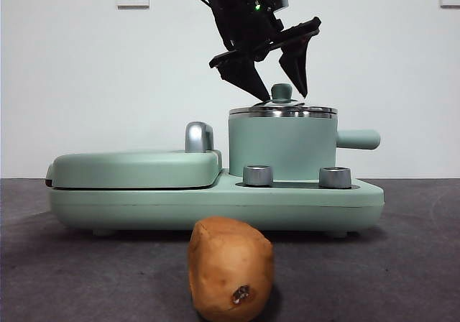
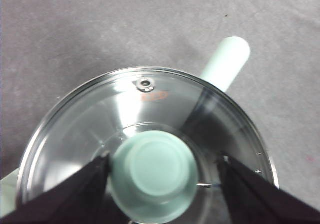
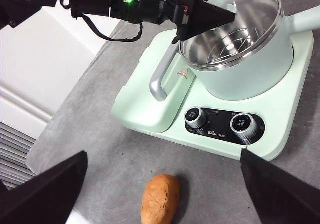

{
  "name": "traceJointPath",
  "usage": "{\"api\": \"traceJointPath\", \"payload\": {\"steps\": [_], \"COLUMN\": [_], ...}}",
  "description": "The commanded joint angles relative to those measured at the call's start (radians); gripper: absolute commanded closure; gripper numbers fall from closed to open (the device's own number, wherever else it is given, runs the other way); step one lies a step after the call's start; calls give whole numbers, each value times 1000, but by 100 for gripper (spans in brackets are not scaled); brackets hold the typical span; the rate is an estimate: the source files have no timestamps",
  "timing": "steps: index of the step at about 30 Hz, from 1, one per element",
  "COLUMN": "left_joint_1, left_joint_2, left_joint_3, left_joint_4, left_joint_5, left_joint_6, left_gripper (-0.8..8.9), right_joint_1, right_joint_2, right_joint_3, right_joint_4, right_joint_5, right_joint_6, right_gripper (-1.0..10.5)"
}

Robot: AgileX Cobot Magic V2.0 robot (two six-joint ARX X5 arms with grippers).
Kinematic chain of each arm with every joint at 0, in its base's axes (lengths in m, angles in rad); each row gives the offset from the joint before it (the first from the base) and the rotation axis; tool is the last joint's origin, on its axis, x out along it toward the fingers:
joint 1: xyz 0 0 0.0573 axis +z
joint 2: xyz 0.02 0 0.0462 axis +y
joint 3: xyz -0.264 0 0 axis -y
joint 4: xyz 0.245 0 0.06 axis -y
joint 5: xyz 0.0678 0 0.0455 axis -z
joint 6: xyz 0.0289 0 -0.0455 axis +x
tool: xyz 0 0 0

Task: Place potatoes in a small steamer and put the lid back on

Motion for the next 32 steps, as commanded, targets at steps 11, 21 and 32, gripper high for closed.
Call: {"api": "traceJointPath", "payload": {"steps": [11,21,32], "left_joint_1": [-11,-11,14], "left_joint_2": [30,13,-101], "left_joint_3": [32,101,212], "left_joint_4": [2,-48,-322], "left_joint_5": [-40,-39,-40], "left_joint_6": [11,18,32], "left_gripper": [793,799,799], "right_joint_1": [0,0,58], "right_joint_2": [3,3,9], "right_joint_3": [18,18,19], "right_joint_4": [4,-2,-9], "right_joint_5": [-3,10,138], "right_joint_6": [-14,-14,2], "right_gripper": [460,461,477]}}
